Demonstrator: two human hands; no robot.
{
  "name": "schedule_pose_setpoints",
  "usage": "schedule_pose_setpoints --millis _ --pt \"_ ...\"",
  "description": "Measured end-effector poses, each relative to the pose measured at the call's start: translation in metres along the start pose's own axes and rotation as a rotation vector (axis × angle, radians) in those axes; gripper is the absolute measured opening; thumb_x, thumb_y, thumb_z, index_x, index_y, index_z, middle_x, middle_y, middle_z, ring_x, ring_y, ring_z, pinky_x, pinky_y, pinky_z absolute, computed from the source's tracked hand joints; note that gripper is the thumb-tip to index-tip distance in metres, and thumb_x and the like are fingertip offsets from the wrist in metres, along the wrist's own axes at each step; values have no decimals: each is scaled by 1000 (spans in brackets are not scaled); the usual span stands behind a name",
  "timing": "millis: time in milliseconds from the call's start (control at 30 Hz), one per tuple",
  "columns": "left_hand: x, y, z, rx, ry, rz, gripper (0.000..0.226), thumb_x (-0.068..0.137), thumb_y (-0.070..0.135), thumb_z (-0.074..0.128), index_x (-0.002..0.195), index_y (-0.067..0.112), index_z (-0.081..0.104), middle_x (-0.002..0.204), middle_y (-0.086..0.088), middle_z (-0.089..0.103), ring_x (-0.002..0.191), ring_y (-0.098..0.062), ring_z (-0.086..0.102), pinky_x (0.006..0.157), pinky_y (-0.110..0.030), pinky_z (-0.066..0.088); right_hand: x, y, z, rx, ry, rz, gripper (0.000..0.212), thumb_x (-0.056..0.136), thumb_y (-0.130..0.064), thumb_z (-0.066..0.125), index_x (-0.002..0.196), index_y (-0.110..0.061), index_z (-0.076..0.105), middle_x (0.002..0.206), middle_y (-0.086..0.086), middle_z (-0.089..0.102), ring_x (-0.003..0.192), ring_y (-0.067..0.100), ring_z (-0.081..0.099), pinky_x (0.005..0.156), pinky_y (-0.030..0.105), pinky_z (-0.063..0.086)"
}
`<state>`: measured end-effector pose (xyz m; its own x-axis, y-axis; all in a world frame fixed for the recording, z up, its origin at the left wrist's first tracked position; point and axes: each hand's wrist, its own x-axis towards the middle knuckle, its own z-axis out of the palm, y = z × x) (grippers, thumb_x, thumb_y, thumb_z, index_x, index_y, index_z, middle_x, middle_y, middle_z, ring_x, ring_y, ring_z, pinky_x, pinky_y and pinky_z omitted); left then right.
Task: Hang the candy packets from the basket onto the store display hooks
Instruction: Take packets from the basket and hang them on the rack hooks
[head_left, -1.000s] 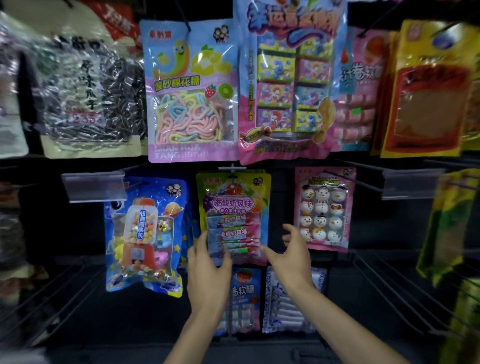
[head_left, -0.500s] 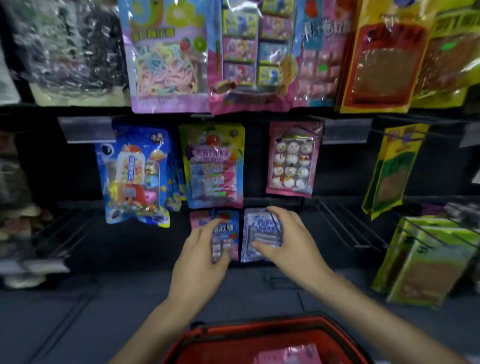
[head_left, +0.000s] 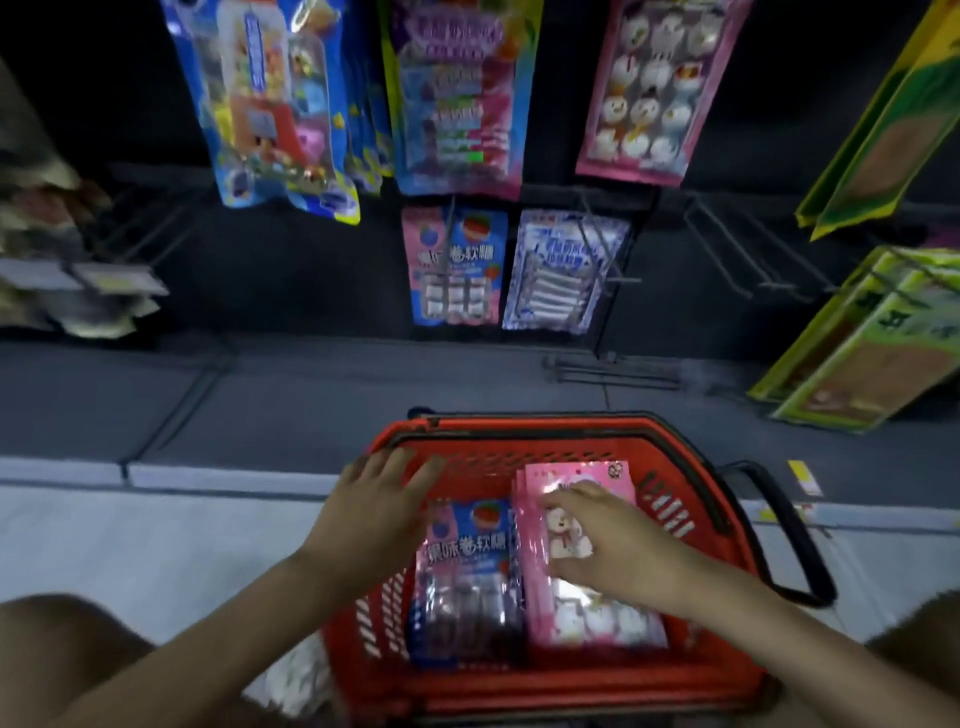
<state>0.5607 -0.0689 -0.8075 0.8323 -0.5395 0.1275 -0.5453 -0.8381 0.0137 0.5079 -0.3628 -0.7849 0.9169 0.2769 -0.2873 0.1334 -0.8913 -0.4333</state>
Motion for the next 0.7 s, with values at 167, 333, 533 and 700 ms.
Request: schedule_pose_setpoints --millis 167,333,533,700 --pt "-17 -28 44 163 -71 -36 73 70 22 79 141 17 62 124 -18 64 116 -43 61 106 -61 45 35 -13 55 -226 -234 -18 60 96 -34 69 150 -20 45 141 4 48 129 27 52 103 40 49" --pt "-26 -40 59 105 -97 -72 61 80 22 77 139 19 64 141 -15 59 135 -40 49 110 -57 45 94 -30 103 -281 -254 -53 47 94 -23 68 137 -12 54 140 12 48 127 34 53 100 42 52" --pt "-23 -41 64 9 -75 -98 52 79 22 73 131 20 67 140 -14 56 139 -40 45 100 -54 49 163 -30 142 -395 -91 -93 58 83 -8 71 139 -10 54 135 10 51 122 34 52 88 44 53" --pt "-22 -41 65 -24 -75 -125 46 82 21 65 128 19 68 140 -11 55 144 -37 38 99 -52 49 190 -23 167 -417 -37 -128 55 83 1 67 135 -16 58 133 6 57 120 33 59 83 43 55"
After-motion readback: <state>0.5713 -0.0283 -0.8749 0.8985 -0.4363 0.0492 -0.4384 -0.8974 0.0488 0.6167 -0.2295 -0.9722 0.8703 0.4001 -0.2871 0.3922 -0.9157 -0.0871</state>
